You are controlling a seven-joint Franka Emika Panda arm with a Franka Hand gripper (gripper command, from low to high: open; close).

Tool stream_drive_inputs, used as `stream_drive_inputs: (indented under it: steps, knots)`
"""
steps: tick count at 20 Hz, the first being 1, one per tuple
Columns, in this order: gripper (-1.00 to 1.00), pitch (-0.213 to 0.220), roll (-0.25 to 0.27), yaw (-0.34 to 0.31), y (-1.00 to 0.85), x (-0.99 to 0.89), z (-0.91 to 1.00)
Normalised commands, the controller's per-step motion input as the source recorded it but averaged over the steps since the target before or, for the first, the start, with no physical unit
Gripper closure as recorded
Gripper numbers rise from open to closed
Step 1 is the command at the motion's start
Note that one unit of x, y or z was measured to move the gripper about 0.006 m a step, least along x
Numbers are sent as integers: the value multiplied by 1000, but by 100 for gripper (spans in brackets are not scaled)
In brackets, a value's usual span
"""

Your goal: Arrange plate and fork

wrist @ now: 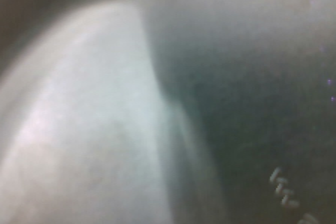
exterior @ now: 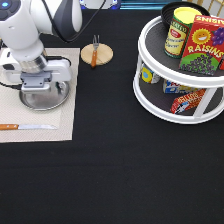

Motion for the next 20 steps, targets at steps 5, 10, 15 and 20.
stream_drive_inputs:
  steps: [5,10,15,20]
  knots:
    - [-100,97,123,0,-958,191,64]
    - [-100,101,87,0,-617,217,79]
    - [-100,35,-44,66,421,14,423]
    - [-100,1,-124,96,779,-113,777]
